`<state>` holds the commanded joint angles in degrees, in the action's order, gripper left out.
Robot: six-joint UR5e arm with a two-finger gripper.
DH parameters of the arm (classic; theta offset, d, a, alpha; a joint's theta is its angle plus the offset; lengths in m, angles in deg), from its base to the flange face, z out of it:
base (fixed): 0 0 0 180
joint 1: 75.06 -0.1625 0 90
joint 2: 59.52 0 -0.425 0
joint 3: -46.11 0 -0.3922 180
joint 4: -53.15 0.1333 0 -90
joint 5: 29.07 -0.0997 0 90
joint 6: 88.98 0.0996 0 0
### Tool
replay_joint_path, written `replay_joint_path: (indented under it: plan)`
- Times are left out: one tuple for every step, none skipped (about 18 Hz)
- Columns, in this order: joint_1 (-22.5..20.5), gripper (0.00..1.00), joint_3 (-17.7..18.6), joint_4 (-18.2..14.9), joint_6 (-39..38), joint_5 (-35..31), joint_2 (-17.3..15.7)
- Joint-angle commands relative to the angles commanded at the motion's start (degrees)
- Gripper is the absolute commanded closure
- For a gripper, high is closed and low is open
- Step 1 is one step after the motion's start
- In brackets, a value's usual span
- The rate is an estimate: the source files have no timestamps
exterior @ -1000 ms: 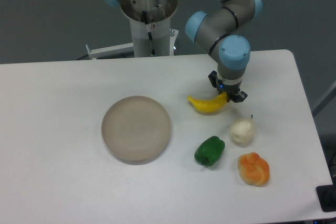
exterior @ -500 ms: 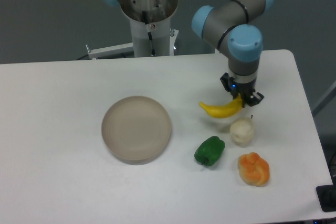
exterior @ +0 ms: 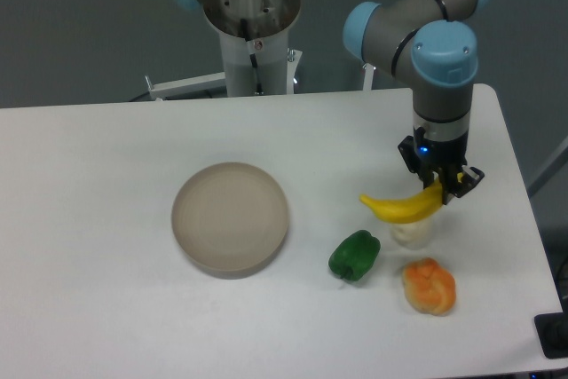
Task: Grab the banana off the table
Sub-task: 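Lift the grasped banana up off the table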
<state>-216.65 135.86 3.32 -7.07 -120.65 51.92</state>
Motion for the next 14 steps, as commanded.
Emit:
replay_joint_path:
  plan:
    - [0.35, 0.72, -0.79, -0.09, -0.09, 0.00, 0.44]
    - [0.61, 0.72, -1.67, -0.09, -0.17, 0.00, 0.97]
    - [0.70, 0.72, -2.46, -0.09, -0.35, 0.00, 1.58]
    - [1.05, 0.72, -3.17, -0.35, -0.35, -0.09, 2.28]
    - [1.40, 0.72, -3.69, -0.44, -0.61, -0.26, 2.55]
    - [1.50, 0.72, -4.22, -0.53, -0.79, -0.35, 2.82]
    - [1.58, 0.72, -4.75, -0.44, -0.79, -0.53, 3.08]
    - [1.67, 0.72, -5.19, -0.53, -0.79, -0.62, 3.43]
    - [1.85, 0.72, -5.54, -0.53, -0.79, -0.62, 3.52]
    - [2.02, 0.72, -5.72, -0.44, -0.79, -0.70, 3.69]
    - [2.11, 0.72, -5.90, -0.44, -0.97, -0.79, 4.04]
    - [2.29, 0.72, -6.42, -0.53, -1.84, -0.88, 4.22]
    - [2.98, 0.72, -7.21, -0.53, -2.80, -0.97, 4.75]
    - [3.34, 0.72, -7.82, -0.53, -3.25, -1.05, 5.01]
